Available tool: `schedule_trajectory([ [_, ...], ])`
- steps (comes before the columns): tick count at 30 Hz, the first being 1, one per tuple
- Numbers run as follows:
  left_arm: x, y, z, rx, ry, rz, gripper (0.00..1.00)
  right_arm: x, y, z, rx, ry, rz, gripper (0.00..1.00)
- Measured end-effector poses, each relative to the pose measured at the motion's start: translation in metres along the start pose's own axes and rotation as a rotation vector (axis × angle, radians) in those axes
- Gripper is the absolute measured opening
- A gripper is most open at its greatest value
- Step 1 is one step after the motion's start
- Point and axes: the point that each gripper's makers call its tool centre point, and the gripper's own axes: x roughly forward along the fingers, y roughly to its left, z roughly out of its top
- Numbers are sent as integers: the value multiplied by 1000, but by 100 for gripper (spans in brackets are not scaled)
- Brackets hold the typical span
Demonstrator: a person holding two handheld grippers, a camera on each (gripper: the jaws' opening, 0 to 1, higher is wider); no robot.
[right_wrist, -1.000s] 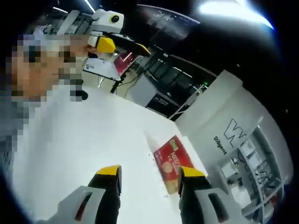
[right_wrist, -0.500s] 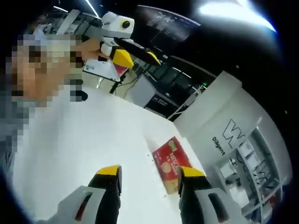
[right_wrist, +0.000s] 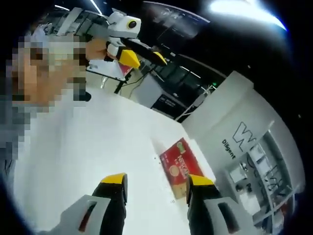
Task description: Tear open the coffee pouch, take out the coffee, and pour the coffee from the pouch into the cup
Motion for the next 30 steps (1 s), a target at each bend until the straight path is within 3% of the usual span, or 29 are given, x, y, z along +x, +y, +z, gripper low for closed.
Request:
schedule_trajectory([
  [6, 8, -2, -7, 3, 13, -13, 58, -2, -4, -4, 8, 5, -11, 49],
  [14, 17, -9, -3, 23, 11, -29, 58, -11, -8, -6, 10, 10, -40, 48],
  [30, 22, -15, -7, 50, 34, -33, 58, -1, -9, -11, 25, 11, -22, 48],
])
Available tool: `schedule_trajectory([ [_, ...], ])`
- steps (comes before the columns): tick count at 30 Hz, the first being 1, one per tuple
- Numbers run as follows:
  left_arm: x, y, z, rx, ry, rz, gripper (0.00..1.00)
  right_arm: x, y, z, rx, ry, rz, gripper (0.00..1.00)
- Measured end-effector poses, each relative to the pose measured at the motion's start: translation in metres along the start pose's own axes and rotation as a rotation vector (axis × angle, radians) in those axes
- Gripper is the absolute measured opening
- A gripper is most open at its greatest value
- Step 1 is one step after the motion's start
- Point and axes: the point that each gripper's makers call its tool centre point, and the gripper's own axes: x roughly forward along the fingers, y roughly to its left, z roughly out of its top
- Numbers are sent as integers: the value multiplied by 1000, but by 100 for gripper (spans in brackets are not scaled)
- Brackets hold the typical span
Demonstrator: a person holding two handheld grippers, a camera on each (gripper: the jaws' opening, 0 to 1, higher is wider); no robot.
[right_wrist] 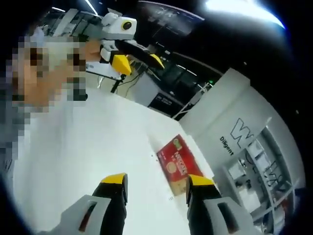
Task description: Tear open the coffee pouch, take out the coffee, and pour the coffee from the pouch into the cup
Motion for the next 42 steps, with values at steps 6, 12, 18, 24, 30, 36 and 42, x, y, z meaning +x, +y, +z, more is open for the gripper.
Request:
schedule_trajectory([
  [6, 3, -1, -3, 6, 10, 0, 57, 1, -1, -1, -5, 10, -5, 48],
  [12, 5, 2, -11, 8, 31, 4, 56, 3, 3, 3, -13, 6, 4, 48],
  [18, 4, 4, -13, -14, 20, 3, 55, 8, 3, 0, -11, 10, 17, 48],
  [24, 7, 6, -12, -30, 3, -10, 55, 6, -2, -6, -3, 38, -14, 48],
  [30, 13, 3, -17, -31, 14, -27, 55, 5, -3, -9, -3, 56, -26, 48],
  [36, 6, 8, -14, -35, 2, -16, 55, 12, 3, -8, -16, 65, -8, 48],
  [42, 10, 11, -20, -39, 10, -7, 54, 17, 6, -14, -15, 84, 3, 48],
])
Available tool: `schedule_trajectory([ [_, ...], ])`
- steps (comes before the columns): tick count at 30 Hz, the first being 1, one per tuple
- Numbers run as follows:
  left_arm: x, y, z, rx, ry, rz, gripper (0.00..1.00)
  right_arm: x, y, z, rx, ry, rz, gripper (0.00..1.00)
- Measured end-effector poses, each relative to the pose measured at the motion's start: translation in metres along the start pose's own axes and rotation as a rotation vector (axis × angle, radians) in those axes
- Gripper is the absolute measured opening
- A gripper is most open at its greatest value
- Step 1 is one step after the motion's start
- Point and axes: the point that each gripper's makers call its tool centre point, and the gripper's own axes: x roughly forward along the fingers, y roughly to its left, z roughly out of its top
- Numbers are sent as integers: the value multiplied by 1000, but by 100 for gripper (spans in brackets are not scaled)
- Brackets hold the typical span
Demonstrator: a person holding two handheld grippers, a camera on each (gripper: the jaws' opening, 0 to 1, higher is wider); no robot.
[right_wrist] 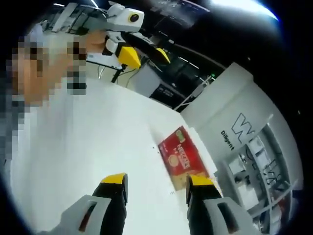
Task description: Tear open the coffee pouch, take out the coffee, and pour the coffee from the pouch into the cup
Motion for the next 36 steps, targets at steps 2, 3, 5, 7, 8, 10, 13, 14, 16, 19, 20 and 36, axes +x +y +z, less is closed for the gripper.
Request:
schedule_trajectory([
  [2, 1, -4, -2, 10, 13, -7, 55, -2, -1, 0, -1, 3, -5, 48],
  [3, 2, -5, -2, 15, 18, -7, 54, -5, -1, 1, -2, -3, -7, 48],
  [5, 2, -5, -1, 19, 20, -5, 54, -7, -2, 2, -2, -12, -8, 48],
  [7, 3, -5, 1, 20, 19, -1, 54, -12, -4, 3, 1, -22, -14, 48],
  [8, 4, -6, 1, 24, 23, 3, 54, -14, -6, 2, 5, -28, -19, 48],
  [10, 6, -8, 1, 34, 30, 6, 54, -17, -9, 2, 13, -36, -22, 48],
  [13, 8, -11, 2, 47, 35, 7, 54, -18, -11, -1, 20, -39, -25, 48],
  [14, 9, -10, 3, 49, 33, 5, 53, -19, -12, -2, 20, -38, -27, 48],
  [16, 9, -11, 2, 46, 31, -3, 53, -20, -16, -3, 26, -36, -40, 48],
  [19, 9, -12, -2, 50, 42, -16, 53, -22, -17, -3, 19, -31, -47, 48],
  [20, 9, -12, -2, 52, 43, -16, 53, -22, -17, -3, 19, -32, -48, 48],
  [36, 5, -17, 5, 81, 39, -6, 52, -40, -24, 0, 9, -35, -91, 47],
])
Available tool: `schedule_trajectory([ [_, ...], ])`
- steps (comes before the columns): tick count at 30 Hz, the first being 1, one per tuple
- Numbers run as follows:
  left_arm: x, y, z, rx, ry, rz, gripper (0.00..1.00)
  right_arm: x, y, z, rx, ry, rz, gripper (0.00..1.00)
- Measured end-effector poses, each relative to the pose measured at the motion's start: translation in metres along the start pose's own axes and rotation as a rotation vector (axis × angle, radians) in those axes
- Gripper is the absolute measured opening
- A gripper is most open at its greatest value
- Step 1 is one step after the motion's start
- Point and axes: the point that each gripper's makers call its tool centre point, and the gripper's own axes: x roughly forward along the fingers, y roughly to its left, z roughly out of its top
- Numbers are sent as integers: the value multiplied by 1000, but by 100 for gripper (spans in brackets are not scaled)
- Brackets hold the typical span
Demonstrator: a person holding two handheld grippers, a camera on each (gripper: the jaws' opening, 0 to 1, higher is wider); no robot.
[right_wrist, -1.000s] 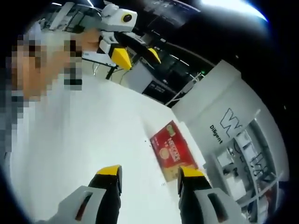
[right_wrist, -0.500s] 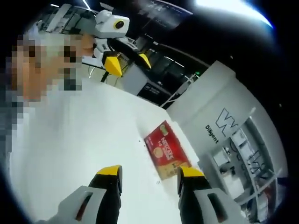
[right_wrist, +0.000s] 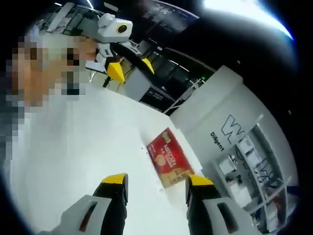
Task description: Tear open the coffee pouch, take out the coffee, and pour the coffee from the pouch into the cup
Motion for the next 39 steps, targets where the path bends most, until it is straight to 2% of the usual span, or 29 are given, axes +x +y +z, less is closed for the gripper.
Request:
schedule_trajectory([
  [4, -1, 0, 2, 0, -9, 2, 53, -1, 0, 3, 4, -14, 2, 47],
  [9, -2, 1, -4, -1, 7, 4, 52, 0, 2, 4, -2, -10, 3, 47],
  [19, -10, 10, 3, -22, -35, 14, 53, 0, 7, 9, -17, -9, 6, 47],
  [22, -10, 8, 3, -31, -41, 6, 53, 0, 8, 11, -15, -16, 7, 47],
  [26, -4, 10, -10, -62, -30, -20, 53, 2, 10, 8, -13, -9, 14, 47],
  [31, 8, 21, -26, -86, -10, -4, 53, 2, 7, 3, -5, 4, 7, 47],
  [35, 20, 29, -47, -95, 36, 23, 53, -1, 8, 10, -11, -12, 5, 47],
  [39, 27, 27, -54, -115, 42, 11, 53, -2, 11, 14, -23, -16, 8, 47],
])
